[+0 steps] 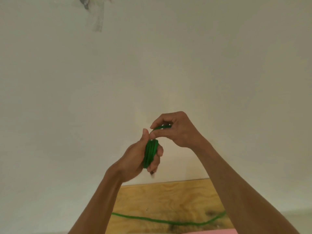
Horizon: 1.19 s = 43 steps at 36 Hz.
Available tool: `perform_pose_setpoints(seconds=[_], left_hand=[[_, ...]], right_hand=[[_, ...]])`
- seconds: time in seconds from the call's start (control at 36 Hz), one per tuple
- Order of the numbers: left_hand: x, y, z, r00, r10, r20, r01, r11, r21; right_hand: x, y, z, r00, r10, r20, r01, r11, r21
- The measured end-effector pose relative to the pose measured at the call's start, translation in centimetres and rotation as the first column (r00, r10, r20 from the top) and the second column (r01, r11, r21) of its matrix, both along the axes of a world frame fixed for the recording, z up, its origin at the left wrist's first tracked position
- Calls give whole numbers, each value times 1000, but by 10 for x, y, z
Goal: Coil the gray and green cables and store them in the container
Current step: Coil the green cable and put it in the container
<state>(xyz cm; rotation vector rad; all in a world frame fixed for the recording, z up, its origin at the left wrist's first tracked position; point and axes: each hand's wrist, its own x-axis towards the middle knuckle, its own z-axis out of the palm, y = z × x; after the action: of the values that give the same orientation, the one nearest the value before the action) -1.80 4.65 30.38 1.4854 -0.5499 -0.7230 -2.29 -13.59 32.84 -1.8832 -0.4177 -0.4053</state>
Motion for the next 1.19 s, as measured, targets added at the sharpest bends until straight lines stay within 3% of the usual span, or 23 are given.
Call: perform_pose_setpoints(seconds=[0.11,0.25,0.33,0.44,0.56,0.67,0.75,0.83,0.89,0.94,1.03,1.08,1.19], left_hand=[[-9,-8,4,988,-67,-137,29,965,-259],[-4,-14,16,998,-66,-23,50,903,-427],[10,-12,22,997,56,59,-28,916,-400],[35,-1,19,871,280,405,-227,958,-174],[48,11,3,767,215,605,-307,950,51],[40,10,-16,787,45,615,-230,947,224],[25,7,-16,905,10,424,-139,951,275],[10,2,-13,974,-32,224,-21,972,232],[5,-1,-11,998,-11,69,3,994,107],[2,-4,-8,999,-8,-48,8,1000,-3],[1,-8,-3,994,-22,-104,10,993,-114],[2,-9,-1,995,-10,-97,-5,989,-149],[5,-10,-1,993,87,-84,-98,987,-130]], right_hand=[[13,-2,-18,997,58,-51,-43,966,255],[1,20,-58,954,203,-222,-86,892,443],[-15,41,-87,952,66,-300,9,970,242],[-31,55,-106,953,15,-302,28,990,137],[-39,46,-92,986,-82,-146,57,985,-166],[-34,25,-56,992,-125,25,120,848,-517],[-26,7,-28,992,-117,39,117,796,-594],[-16,-4,-17,996,-86,21,86,891,-446],[-9,-5,-18,999,-34,-3,33,975,-218],[-7,0,-23,1000,22,-19,-22,1000,-4],[-10,11,-31,976,168,-135,-120,943,310],[-14,22,-38,960,205,-191,-94,877,471],[-14,39,-47,990,-51,-129,106,878,467]])
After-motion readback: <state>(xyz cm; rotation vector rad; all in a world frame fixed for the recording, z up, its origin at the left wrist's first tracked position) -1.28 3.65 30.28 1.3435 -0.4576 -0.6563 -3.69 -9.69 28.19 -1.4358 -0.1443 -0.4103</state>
